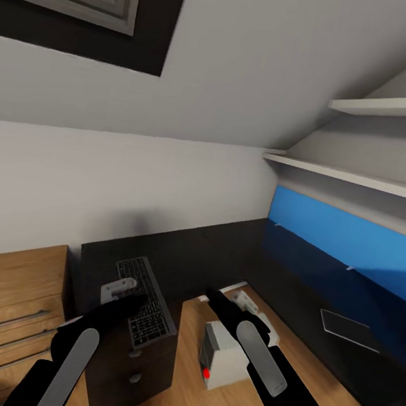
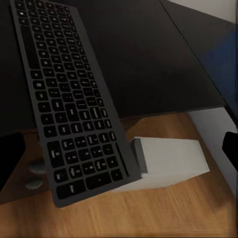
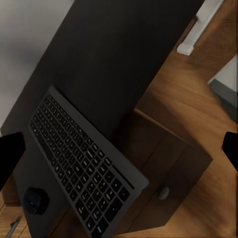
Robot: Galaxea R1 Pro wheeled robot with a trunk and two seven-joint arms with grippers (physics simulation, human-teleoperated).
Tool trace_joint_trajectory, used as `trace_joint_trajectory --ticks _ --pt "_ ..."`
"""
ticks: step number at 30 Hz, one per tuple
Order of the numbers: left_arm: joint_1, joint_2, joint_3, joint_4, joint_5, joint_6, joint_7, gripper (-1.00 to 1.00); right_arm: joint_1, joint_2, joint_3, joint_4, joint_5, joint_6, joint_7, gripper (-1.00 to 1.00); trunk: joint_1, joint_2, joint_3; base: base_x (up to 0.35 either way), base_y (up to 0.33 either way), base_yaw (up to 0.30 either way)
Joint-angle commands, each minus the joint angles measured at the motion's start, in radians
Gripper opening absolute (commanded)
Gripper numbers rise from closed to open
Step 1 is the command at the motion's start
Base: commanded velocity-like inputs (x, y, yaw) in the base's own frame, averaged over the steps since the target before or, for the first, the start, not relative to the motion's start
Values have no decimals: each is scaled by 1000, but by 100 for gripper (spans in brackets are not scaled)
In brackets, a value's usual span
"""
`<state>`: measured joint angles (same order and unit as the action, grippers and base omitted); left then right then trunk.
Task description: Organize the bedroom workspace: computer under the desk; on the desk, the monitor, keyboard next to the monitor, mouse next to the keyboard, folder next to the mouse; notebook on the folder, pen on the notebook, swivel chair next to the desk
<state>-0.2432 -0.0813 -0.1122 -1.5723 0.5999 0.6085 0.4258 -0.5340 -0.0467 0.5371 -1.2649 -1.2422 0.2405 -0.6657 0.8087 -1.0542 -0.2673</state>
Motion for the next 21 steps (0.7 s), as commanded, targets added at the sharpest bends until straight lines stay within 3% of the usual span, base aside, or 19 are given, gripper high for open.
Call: trace_joint_trajectory --ticks 1,21 --pt "-1 0 -1 -2 11 2 10 100 -1 -1 2 -1 -3 2 -6 100 -4 6 1 0 0 -150" --pt "-1 0 -1 -2 10 1 10 100 -1 5 1 20 -3 2 -6 100 -80 146 33 0 0 -16"
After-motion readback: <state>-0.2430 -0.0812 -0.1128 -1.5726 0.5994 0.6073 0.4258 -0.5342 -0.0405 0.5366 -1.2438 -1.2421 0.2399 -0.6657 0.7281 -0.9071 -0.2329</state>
